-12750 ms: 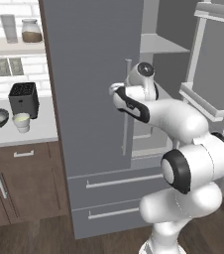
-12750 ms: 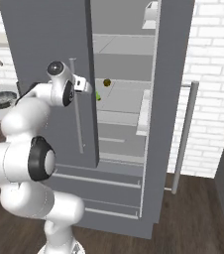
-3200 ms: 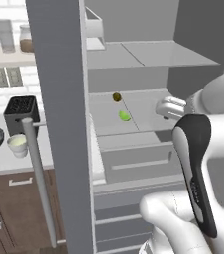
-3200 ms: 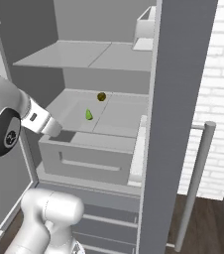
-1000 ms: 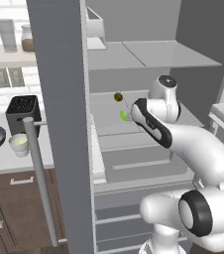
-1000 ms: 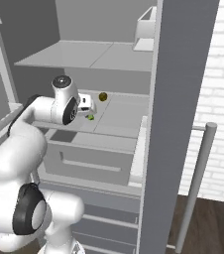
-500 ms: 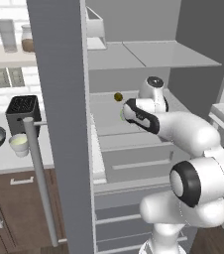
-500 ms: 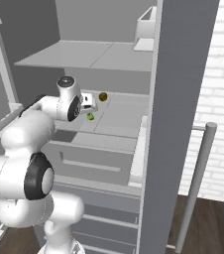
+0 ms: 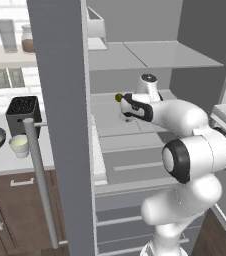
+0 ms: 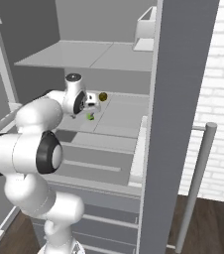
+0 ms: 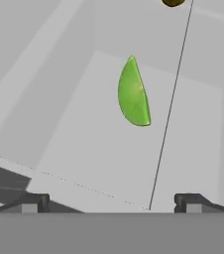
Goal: Grab a lemon wedge from the fridge and one ice cube from the ice bowl, and put them in the glass of lemonade.
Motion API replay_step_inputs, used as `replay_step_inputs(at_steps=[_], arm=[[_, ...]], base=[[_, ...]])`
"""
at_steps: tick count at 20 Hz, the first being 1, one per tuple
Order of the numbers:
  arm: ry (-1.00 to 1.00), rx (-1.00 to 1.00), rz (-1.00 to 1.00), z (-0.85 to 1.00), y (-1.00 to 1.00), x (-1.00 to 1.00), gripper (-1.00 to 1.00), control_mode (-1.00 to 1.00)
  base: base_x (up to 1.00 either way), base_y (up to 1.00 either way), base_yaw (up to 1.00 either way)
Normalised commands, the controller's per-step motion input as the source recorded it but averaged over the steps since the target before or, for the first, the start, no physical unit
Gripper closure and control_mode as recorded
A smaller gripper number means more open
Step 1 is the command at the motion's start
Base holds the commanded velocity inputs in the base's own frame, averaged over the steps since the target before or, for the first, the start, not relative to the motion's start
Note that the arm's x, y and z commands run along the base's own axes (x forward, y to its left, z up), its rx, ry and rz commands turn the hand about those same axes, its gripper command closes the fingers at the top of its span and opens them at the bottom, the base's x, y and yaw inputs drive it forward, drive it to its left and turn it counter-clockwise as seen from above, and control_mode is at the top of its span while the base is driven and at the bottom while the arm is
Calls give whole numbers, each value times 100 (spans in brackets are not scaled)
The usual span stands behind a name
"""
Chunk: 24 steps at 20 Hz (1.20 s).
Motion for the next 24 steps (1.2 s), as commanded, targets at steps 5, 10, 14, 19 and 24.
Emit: replay_step_inputs(at_steps=[5, 10, 14, 19, 24], arm=[[7, 0, 0, -14, 0, 41, -100, -100], [0, 0, 0, -36, 0, 33, -100, -100], [-4, 1, 0, -18, 0, 30, -100, -100], [-14, 3, 0, -24, 0, 22, -100, -100], [-1, 0, 0, -4, 0, 43, -100, -100]], base=[[0, 0, 0], [0, 0, 0], [0, 0, 0], [0, 0, 0], [0, 0, 0]])
